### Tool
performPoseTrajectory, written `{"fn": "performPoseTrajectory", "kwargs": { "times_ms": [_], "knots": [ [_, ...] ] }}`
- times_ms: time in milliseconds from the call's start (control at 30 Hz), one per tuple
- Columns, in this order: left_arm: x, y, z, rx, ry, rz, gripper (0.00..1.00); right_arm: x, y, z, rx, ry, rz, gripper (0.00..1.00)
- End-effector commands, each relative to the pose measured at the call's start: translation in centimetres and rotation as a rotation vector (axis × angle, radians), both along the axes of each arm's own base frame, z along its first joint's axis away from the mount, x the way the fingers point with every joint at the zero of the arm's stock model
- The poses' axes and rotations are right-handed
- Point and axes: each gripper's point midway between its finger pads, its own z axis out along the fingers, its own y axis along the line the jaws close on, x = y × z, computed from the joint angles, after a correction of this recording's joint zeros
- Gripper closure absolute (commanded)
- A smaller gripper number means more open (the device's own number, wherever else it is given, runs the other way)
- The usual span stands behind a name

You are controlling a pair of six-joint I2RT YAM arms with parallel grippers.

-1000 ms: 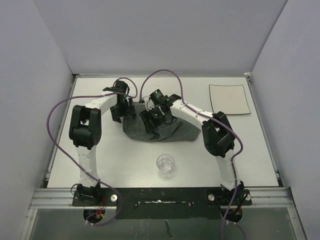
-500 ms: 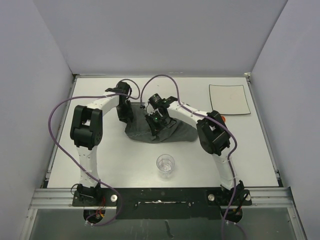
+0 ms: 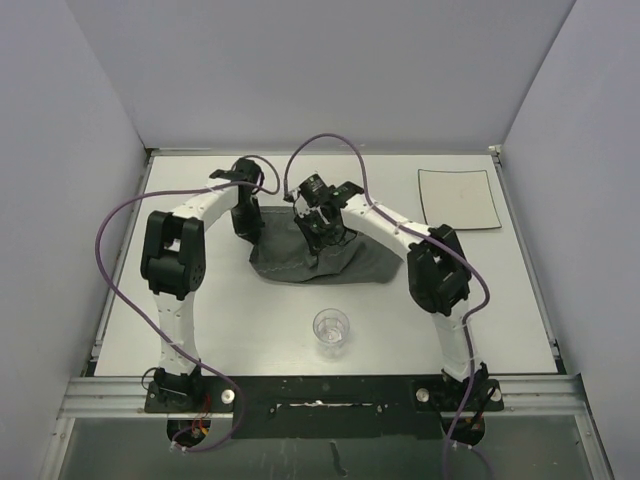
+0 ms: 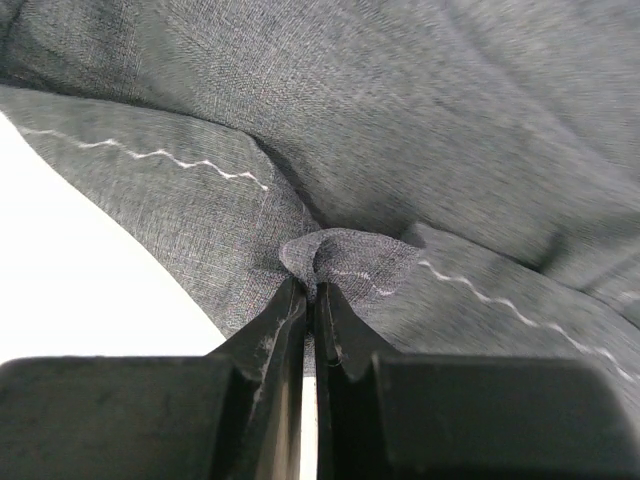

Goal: Set the dinner table for one person
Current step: Flatten out the napkin at the center of the board.

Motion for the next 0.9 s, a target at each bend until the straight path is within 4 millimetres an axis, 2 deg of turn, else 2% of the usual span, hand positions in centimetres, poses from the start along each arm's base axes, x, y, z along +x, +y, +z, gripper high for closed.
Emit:
{"fn": "performPoseTrajectory", "kwargs": {
  "times_ms": [0,200,400,567,700,867],
  "knots": [
    [2.8,0.9,7.4,0.036,-0.175,0.001,1.0,2.5,-0.8,10.2,0.062,-0.245,-0.081,1.0],
    [3.7,2.5,13.5,0.076,-0.307,0.004,1.0,3.2,-3.6,16.2,0.056,-0.402,-0.18,1.0],
    [3.3,3.3,19.3,0.088,-0.403,0.005,1.0,3.2,-7.4,23.0,0.058,-0.583,-0.32,1.0],
    [1.8,4.2,23.8,0.099,-0.498,0.015,1.0,1.7,-9.7,28.0,0.117,-0.683,-0.379,1.0],
    [0.2,4.7,27.1,0.154,-0.589,-0.006,1.0,0.2,-10.9,30.3,0.169,-0.738,-0.4,1.0],
    [-1.9,3.9,31.7,0.208,-0.718,-0.063,1.0,-2.3,-11.6,33.1,0.275,-0.826,-0.41,1.0]
  ]
}}
